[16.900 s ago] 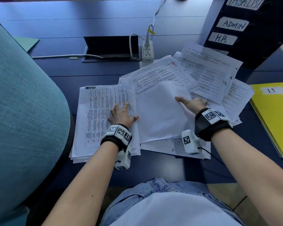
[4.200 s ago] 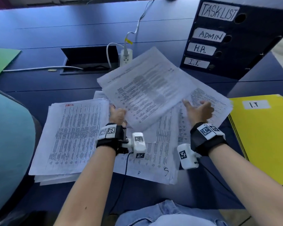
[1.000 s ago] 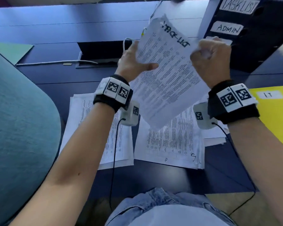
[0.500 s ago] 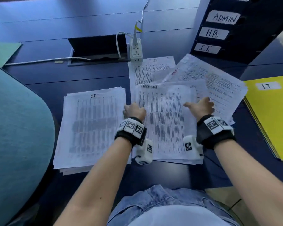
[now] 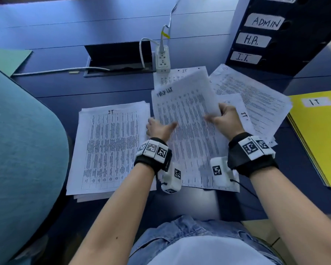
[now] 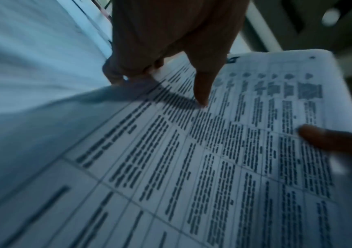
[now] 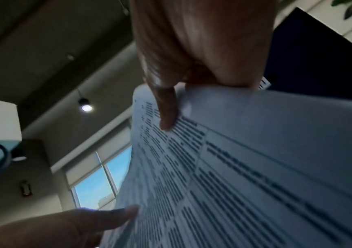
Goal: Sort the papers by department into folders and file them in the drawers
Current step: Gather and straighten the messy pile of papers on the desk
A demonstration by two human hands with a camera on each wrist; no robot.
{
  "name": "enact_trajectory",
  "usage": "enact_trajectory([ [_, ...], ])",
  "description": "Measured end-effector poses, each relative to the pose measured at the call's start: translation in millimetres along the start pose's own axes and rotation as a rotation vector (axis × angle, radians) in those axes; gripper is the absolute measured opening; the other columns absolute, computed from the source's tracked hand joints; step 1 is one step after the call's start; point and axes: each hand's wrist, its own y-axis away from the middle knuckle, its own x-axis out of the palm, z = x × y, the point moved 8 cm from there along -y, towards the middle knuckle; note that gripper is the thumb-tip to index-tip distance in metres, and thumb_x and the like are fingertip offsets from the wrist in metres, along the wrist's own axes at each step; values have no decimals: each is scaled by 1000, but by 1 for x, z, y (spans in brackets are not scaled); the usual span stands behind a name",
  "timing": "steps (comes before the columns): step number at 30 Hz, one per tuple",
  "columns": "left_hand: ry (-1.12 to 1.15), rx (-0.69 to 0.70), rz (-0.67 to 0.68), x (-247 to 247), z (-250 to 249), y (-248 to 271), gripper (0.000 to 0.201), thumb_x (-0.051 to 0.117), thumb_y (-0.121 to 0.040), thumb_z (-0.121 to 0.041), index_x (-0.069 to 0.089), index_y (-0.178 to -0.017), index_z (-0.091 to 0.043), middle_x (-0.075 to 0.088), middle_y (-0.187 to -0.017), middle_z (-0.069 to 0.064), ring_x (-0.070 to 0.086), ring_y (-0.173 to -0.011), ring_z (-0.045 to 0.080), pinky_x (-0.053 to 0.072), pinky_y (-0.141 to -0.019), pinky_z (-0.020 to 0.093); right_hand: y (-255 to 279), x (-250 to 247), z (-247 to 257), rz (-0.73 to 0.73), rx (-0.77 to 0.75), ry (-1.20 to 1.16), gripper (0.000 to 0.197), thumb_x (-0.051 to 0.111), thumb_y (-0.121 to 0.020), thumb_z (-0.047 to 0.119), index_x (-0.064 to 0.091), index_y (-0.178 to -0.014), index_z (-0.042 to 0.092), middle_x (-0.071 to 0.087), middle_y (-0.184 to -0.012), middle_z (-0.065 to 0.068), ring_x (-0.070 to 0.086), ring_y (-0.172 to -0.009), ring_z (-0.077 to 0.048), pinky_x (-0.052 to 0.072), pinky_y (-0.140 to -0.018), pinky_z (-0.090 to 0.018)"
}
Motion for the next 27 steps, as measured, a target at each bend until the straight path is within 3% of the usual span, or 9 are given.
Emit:
enact_trajectory([
  [3, 430, 207, -54, -26, -43, 5, 54, 74, -73, -20, 43, -114, -3, 56, -113, 14, 57, -105, 28, 51, -89, 41, 5, -24, 59, -102, -220, -133, 17, 70, -78, 6, 61, -92, 11, 58, -81, 2, 57, -69, 1, 49, -59, -11],
  [5, 496, 394, -80, -46, -87, 19, 17, 62, -84, -7, 49, -95, -10, 59, -93, 3, 58, -87, 18, 51, -76, 29, 9, -43, 88, -197, -338, -259, 20, 71, -78, 5, 58, -92, 12, 60, -89, -1, 60, -75, 4, 51, -64, -15],
  [9, 663, 617, 77, -55, -136, 39, 11, 56, -88, -7, 53, -98, -7, 63, -98, 9, 60, -97, 29, 51, -90, 43, 12, -61, 104, -297, -428, -435, 33, 70, -79, 10, 52, -106, 6, 62, -100, -5, 62, -92, -10, 51, -77, -25],
  [11, 663, 592, 150, -46, -127, 37, 28, 59, -87, -11, 52, -112, 0, 62, -111, 15, 59, -107, 34, 50, -93, 44, 11, -59, 92, -306, -380, -462, 36, 71, -78, 10, 51, -108, 8, 62, -103, -5, 61, -94, -12, 52, -79, -26],
  [13, 571, 524, 197, -33, -105, 29, 40, 63, -86, -14, 51, -121, 1, 62, -118, 15, 60, -110, 27, 51, -92, 36, 10, -50, 68, -276, -282, -467, 35, 73, -77, 7, 53, -105, 12, 62, -101, -5, 61, -92, -14, 52, -76, -23],
  [16, 203, 303, 208, -6, -50, 3, 46, 71, -80, -22, 55, -119, -5, 64, -112, 6, 63, -101, 18, 53, -80, 23, 9, -37, 29, -254, -117, -353, 21, 70, -80, 8, 58, -95, 15, 62, -92, -3, 61, -84, -16, 52, -73, -24],
  [20, -417, -5, 78, 3, 14, -16, 62, 74, -72, -26, 47, -124, -6, 47, -126, 11, 47, -116, 27, 42, -101, 40, 5, -45, -1, -375, -11, -292, 11, 68, -83, 11, 58, -79, 14, 57, -72, 1, 54, -63, -10, 45, -61, -22],
  [23, -413, 1, 76, 12, 19, -12, 60, 69, -75, -12, 38, -125, -4, 45, -126, 14, 47, -117, 31, 41, -102, 42, -1, -53, -19, -476, 72, -274, 23, 69, -82, 17, 48, -73, 15, 53, -72, 0, 50, -63, -12, 42, -57, -22],
  [27, -422, 83, -14, 10, 10, -7, 38, 62, -78, -8, 45, -112, -4, 55, -113, 14, 54, -105, 32, 47, -91, 40, -1, -60, -44, -607, 190, -310, 38, 62, -88, 20, 45, -119, 6, 47, -105, -4, 46, -95, -14, 39, -81, -23],
])
